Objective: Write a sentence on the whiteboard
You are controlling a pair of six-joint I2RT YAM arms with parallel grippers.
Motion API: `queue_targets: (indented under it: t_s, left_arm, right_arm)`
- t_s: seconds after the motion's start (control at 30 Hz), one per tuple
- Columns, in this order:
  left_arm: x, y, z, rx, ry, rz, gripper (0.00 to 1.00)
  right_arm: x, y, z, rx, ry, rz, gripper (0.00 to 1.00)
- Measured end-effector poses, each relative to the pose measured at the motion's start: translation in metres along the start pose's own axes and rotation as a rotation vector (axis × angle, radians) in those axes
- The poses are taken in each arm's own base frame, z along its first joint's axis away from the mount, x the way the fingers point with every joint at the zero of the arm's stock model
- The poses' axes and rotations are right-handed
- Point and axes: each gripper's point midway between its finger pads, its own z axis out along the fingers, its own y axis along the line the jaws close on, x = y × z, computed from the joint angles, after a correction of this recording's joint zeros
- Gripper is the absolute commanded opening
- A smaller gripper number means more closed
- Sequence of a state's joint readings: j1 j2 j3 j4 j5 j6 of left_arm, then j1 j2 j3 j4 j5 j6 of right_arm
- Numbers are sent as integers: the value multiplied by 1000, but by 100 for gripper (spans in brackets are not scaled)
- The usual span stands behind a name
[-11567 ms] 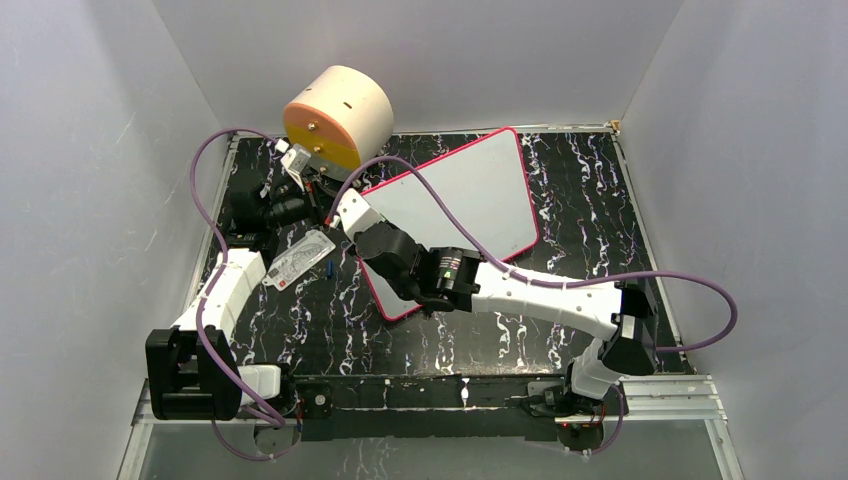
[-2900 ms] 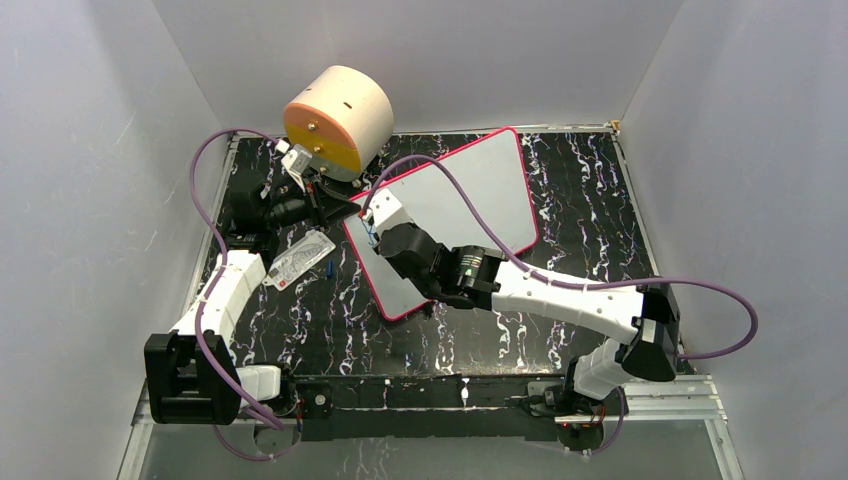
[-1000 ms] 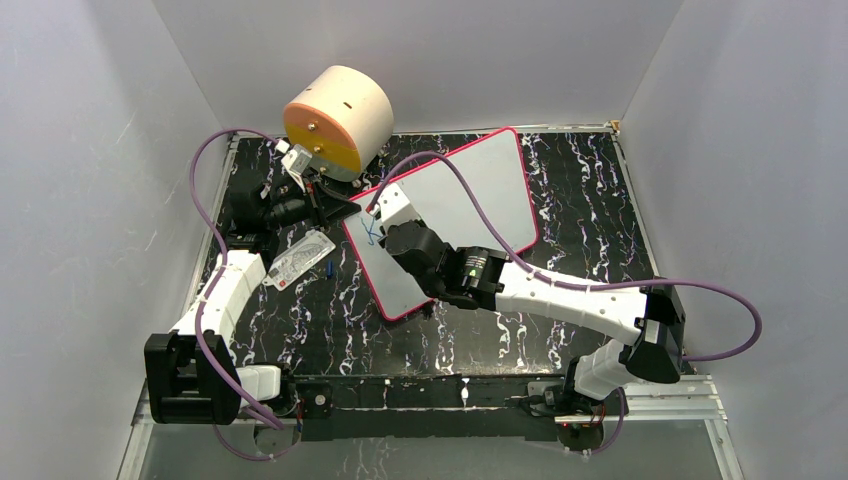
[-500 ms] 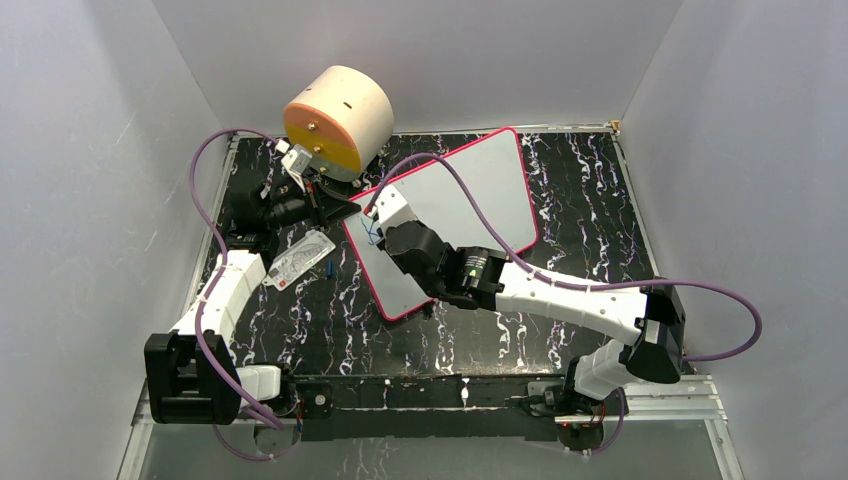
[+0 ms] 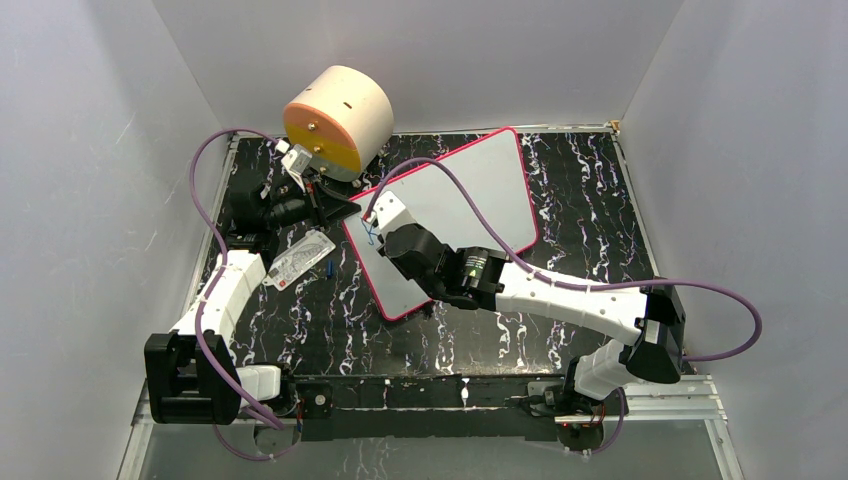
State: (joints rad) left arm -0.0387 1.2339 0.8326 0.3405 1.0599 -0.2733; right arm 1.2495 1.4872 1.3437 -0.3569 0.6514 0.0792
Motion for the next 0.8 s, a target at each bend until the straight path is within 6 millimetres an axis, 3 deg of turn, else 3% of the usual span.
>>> queue_targets:
  t_s: [0.8]
  left_arm:
    - [0,0,0,1,0,0,0]
  right_arm:
    - [16,-15,-3,84,43,8,0]
